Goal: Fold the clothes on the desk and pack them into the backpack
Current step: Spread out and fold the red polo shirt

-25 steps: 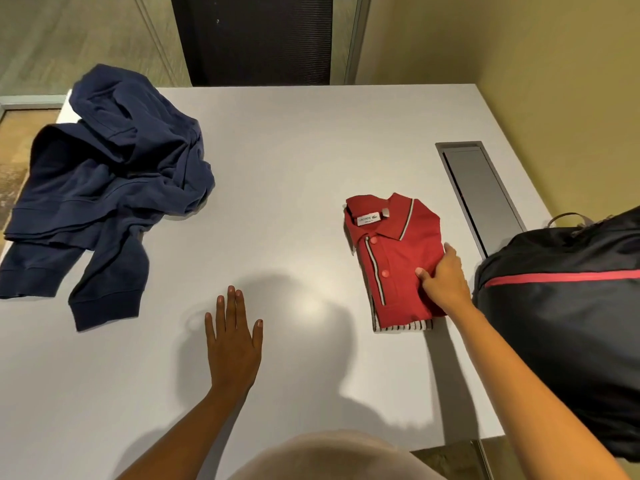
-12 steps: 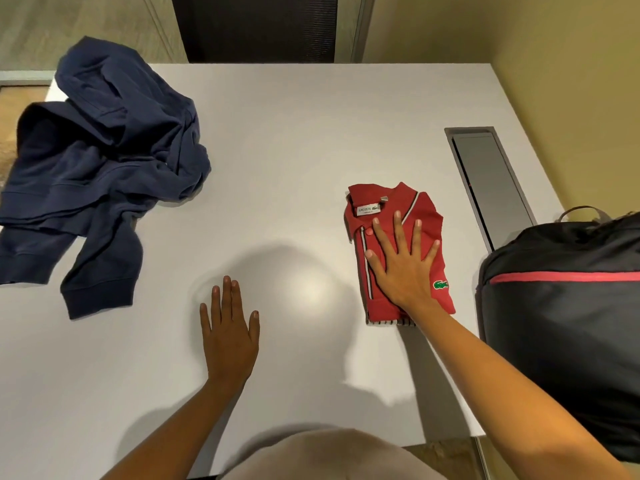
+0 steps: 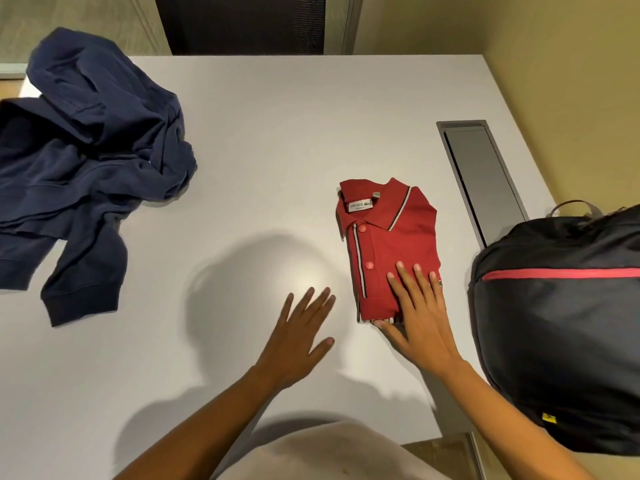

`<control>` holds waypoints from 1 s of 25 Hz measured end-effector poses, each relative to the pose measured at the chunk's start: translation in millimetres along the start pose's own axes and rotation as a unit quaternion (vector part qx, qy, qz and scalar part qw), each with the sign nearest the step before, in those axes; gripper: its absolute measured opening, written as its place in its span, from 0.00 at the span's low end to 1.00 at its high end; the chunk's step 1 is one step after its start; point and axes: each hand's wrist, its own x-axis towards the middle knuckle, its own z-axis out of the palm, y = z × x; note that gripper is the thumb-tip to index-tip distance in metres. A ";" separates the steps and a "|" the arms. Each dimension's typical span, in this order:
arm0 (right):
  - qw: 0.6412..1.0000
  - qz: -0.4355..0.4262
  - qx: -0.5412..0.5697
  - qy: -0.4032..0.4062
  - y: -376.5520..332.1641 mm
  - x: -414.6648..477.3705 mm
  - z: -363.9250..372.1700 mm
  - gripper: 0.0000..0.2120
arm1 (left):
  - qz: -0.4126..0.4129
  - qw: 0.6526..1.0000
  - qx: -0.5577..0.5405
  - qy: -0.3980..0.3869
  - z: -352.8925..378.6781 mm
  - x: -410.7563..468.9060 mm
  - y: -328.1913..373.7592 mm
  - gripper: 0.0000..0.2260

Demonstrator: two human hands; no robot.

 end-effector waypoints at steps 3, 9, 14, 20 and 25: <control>0.998 -0.022 -0.051 -0.006 15.7 3.0 -0.2 0.32 | 0.061 0.996 -0.020 -0.057 -6.4 15.1 12.4 0.28; 0.991 0.017 -0.006 0.130 16.5 30.6 -24.1 0.18 | 0.073 0.993 0.079 -0.041 3.4 19.2 17.5 0.27; 0.980 0.006 -0.068 0.184 -5.2 28.4 -47.4 0.17 | 0.082 0.989 0.116 -0.036 9.0 17.6 19.1 0.25; 0.993 0.084 0.049 0.061 -27.3 -12.4 3.7 0.23 | 0.085 0.987 0.125 -0.045 10.0 19.1 19.1 0.24; 0.978 0.142 0.123 0.087 -17.5 -9.5 -8.9 0.21 | 0.079 0.992 0.018 0.093 -6.8 21.7 32.9 0.15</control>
